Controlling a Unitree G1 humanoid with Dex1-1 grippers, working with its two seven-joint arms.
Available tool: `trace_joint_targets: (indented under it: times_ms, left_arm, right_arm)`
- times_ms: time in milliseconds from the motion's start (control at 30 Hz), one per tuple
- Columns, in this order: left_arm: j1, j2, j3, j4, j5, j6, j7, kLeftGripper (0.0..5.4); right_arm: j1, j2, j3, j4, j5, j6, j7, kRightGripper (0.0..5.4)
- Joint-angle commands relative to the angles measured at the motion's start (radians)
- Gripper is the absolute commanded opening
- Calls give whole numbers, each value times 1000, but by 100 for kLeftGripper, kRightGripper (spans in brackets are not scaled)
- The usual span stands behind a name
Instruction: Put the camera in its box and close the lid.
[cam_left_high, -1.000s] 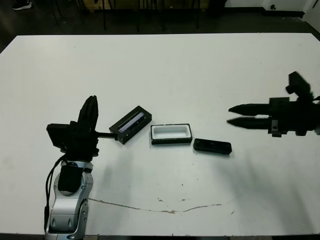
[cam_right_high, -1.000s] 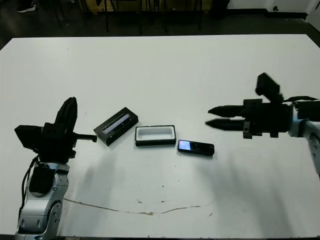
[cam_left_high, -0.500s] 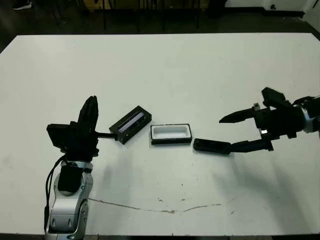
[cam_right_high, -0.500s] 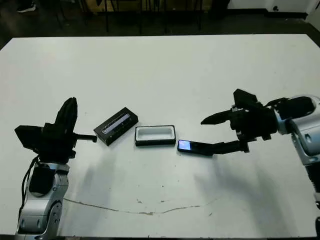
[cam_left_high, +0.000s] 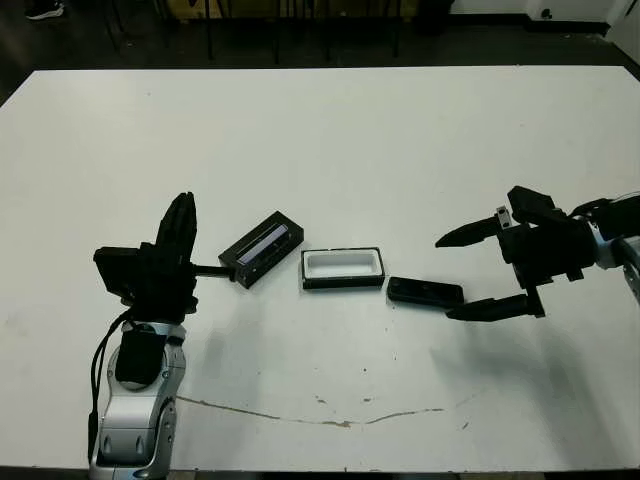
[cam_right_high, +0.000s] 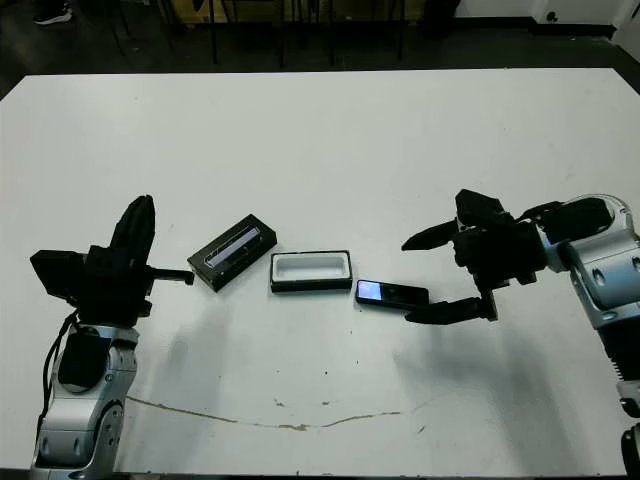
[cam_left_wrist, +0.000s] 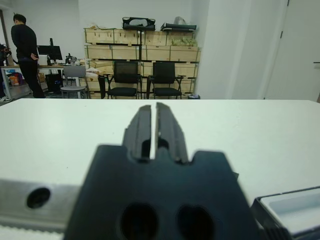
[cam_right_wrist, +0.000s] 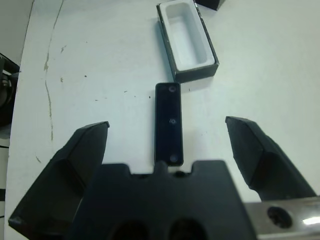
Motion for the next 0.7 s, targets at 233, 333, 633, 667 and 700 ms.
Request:
trace_joint_targets:
  times_ms: [233, 333, 633, 667, 700]
  left_arm:
    - [9, 14, 8, 4, -4, 21, -5, 0]
    - [12, 11, 7, 1, -2, 24, -2, 0]
    - [15, 10, 10, 5, -10, 21, -12, 0]
    - [15, 9, 9, 4, -9, 20, -11, 0]
    - [15, 8, 9, 5, -8, 19, -9, 0]
  right_arm:
    - [42, 15, 13, -23, -20, 59, -43, 539]
    - [52, 13, 15, -43, -31, 76, -65, 539]
    - [57, 41, 19, 20, -32, 47, -64, 539]
    - [58, 44, 19, 26, -33, 37, -61, 539]
    - [59, 49, 16, 40, -30, 22, -55, 539]
